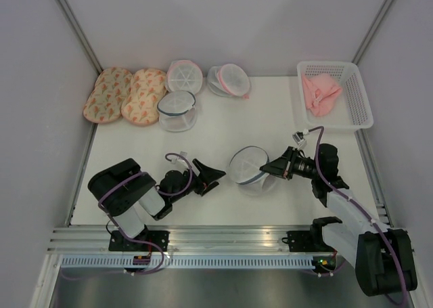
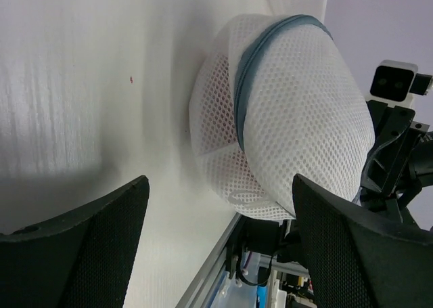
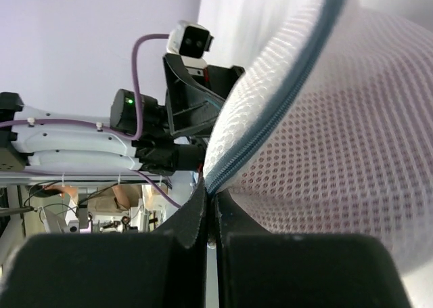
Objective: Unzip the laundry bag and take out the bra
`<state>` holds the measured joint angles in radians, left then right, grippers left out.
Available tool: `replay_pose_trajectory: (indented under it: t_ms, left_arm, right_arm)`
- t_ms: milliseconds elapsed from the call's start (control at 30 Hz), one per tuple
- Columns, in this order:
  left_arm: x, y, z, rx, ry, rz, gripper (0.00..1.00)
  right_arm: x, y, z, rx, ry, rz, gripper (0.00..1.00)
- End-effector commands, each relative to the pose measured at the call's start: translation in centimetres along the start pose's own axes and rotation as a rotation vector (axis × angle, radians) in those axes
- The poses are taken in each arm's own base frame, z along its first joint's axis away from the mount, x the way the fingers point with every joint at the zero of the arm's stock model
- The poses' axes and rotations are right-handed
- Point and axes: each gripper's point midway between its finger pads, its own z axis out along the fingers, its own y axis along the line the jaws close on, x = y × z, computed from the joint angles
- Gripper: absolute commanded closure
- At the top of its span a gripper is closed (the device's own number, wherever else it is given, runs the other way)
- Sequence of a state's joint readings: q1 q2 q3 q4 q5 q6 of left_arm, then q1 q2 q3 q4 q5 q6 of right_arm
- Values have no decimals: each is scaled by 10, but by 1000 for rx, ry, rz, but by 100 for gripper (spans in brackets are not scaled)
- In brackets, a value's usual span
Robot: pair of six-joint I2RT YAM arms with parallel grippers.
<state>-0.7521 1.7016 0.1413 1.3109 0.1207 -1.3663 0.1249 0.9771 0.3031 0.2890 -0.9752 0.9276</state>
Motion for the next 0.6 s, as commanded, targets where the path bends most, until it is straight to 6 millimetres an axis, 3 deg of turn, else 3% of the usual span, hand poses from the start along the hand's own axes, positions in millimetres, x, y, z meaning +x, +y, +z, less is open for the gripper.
replay_pose_trajectory:
  t_ms: [0,67,300,433,567]
  left_arm:
    - [-19,-96,-19,378,-73,-12,10]
    - [-23,-100,-17,387,-86,-27,10]
    - [-31,-149,4,515,-57,-98,8]
    - [-28,-154,12,524,-18,-154,8]
    - [-26,-152,7,513,3,-209,8]
  right_arm:
    - [-11,32,-5,-125,-26,-89,100]
    - [-9,35,-6,-147,-18,-82,100]
    - [-6,43,-9,-178,-25,-87,100]
    - [-9,55,-12,-220,-50,-90,100]
    - [-17,71,-15,-276,-90,-126,100]
